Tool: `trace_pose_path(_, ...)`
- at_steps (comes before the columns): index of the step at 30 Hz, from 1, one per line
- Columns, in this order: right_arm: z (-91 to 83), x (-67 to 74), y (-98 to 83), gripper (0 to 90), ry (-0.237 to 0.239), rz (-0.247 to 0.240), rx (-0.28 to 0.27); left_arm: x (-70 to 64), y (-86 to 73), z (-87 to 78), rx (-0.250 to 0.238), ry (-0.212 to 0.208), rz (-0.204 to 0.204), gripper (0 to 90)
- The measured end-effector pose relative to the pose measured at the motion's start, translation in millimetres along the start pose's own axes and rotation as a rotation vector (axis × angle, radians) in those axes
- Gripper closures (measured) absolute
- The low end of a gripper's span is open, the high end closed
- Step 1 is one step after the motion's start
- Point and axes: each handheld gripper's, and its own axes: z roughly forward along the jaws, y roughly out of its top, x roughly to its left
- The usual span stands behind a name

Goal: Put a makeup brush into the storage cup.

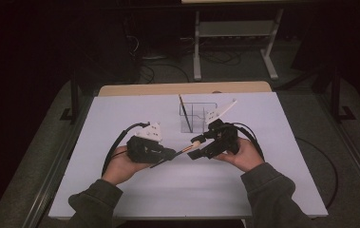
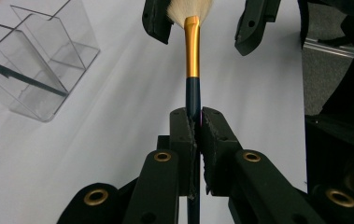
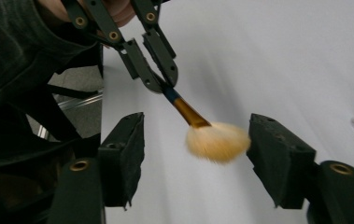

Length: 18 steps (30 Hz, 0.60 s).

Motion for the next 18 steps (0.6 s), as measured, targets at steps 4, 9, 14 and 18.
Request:
trace_pose_path(4,3.6,0.3,2.5,45.3,0.027,-0.017,0.003,-1.6,0.3,-0.9,-0.003,-0.010,0.017,83.6)
trace_pose_path(9,7.8,-0.8,3.9,61.3,0.065,-0.037,0.007,-4.2,-0.1,-1.4,-0.009,-0.022,0.028,83.6)
trace_pose_path(14,8.6,-2.9,3.7,71.2,0.103,-0.032,0.001,-4.8,-0.2,-1.7,-0.011,-0.028,0.023,83.6)
trace_pose_path(18,8.2,-4.0,3.5,75.4,0.128,-0.041,-0.014,-4.5,0.3,-0.3,-0.003,-0.028,0.027,83.7)
